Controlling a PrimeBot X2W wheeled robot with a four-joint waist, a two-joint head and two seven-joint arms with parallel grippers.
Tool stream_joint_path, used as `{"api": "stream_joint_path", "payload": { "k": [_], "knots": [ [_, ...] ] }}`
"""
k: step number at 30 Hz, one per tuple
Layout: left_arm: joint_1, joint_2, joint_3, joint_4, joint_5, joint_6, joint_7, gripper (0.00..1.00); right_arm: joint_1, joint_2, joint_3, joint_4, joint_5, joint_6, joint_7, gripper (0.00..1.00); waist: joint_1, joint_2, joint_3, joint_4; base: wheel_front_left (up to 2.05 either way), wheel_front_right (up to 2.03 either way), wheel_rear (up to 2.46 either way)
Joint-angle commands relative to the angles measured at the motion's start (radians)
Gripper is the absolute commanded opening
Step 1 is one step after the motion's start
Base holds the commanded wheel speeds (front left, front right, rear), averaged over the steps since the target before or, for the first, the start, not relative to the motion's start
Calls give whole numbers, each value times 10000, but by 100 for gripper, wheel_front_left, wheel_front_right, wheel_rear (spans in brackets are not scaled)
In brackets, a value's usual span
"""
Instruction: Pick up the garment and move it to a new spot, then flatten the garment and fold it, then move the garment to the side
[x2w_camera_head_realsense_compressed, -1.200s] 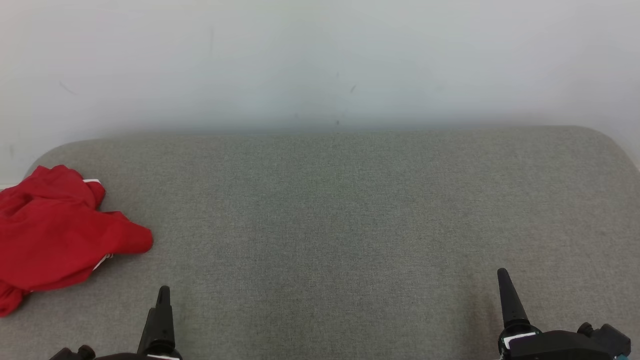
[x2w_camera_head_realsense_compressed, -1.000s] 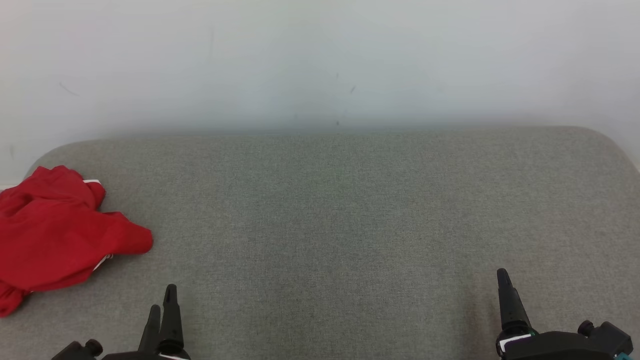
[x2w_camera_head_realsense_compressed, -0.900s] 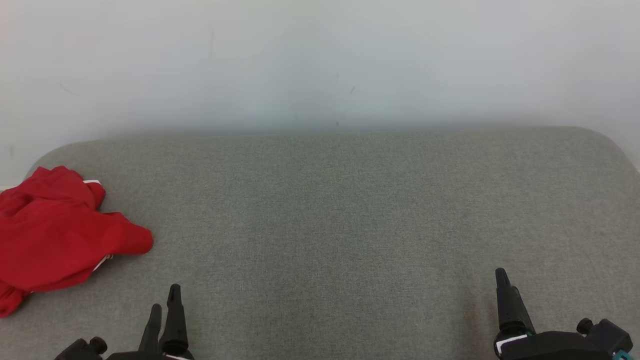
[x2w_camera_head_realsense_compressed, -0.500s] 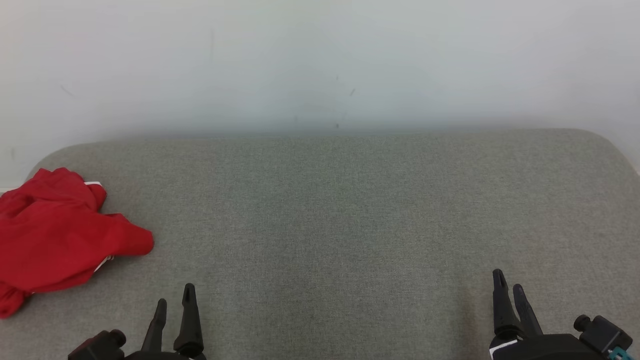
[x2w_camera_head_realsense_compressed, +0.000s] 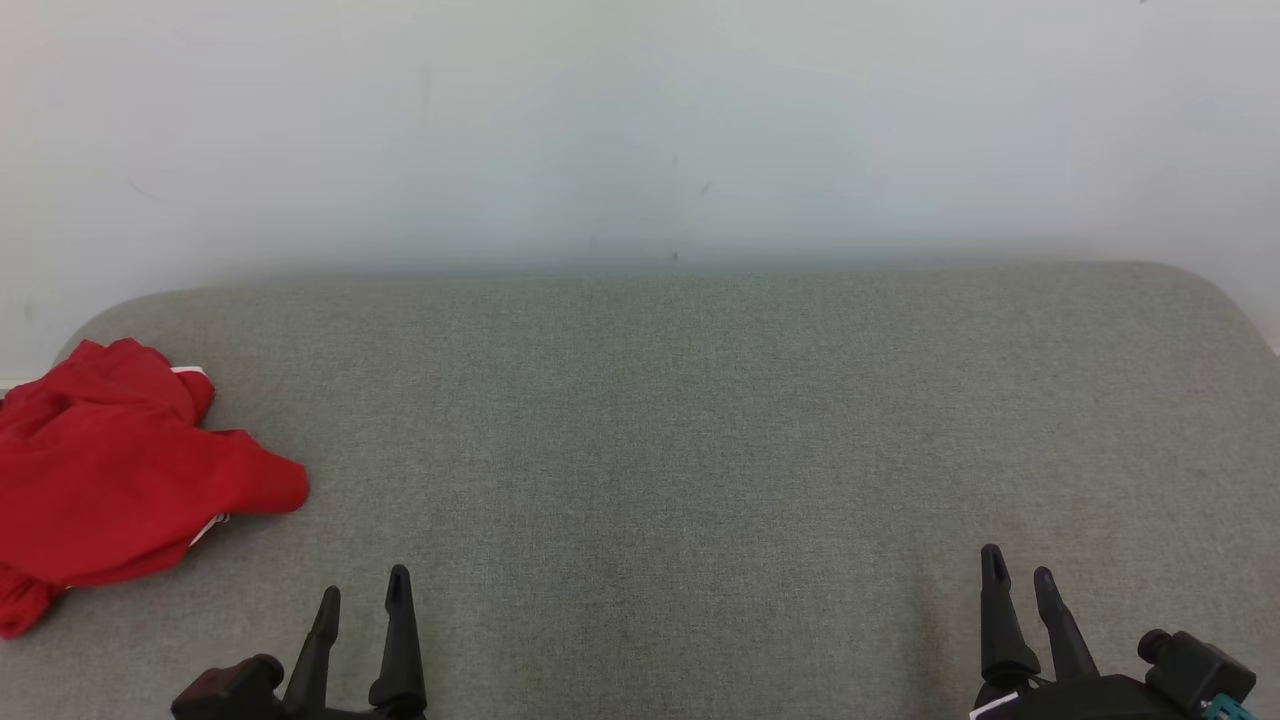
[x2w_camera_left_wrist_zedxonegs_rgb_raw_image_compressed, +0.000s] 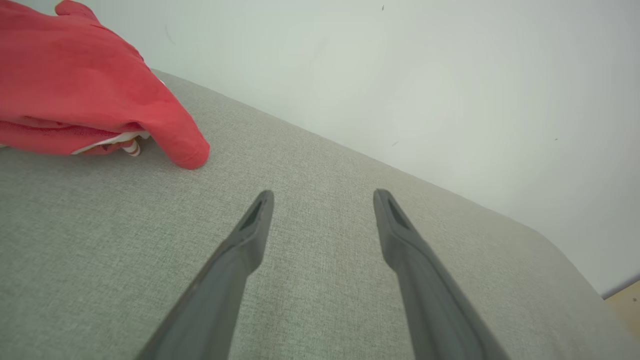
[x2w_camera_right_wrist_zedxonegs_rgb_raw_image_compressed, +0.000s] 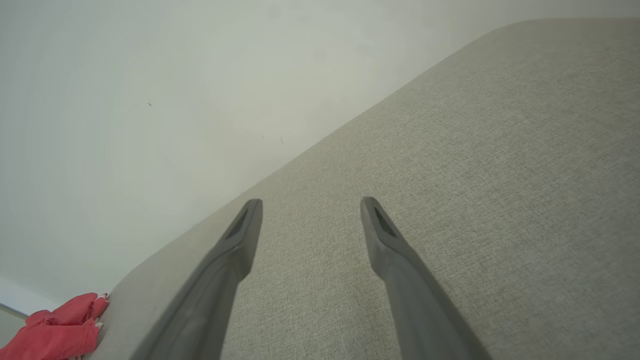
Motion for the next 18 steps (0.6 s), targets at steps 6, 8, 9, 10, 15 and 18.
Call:
{"api": "stream_joint_path", "payload": {
  "k": [6, 8, 9, 10, 15, 18],
  "knots": [
    [46, 74, -88, -40, 909, -74, -236, 100, 61, -5, 59, 4, -953, 44, -237, 100, 0, 0, -29, 10, 0, 0, 0],
    [64, 74, -85, 42, 1076, -72, -277, 100, 73, -5, 64, 19, -1160, 45, -274, 100, 0, 0, -40, 10, 0, 0, 0],
    [61, 75, -92, 71, 1184, -72, -310, 100, 79, -5, 68, 26, -1264, 45, -306, 100, 0, 0, -45, 9, 0, 0, 0],
    [58, 76, -103, 108, 1291, -70, -328, 100, 86, -5, 67, 32, -1370, 45, -331, 100, 0, 0, -50, 8, 0, 0, 0],
    [23, 78, -144, 267, 1711, -66, -440, 100, 114, -6, 52, 75, -1843, 47, -441, 100, 0, 0, -69, 12, 0, 0, 0],
    [10, 76, -139, 363, 1883, -49, -512, 100, 123, -5, 40, 104, -2112, 48, -513, 100, 0, 0, -80, 18, 0, 0, 0]
  ]
}}
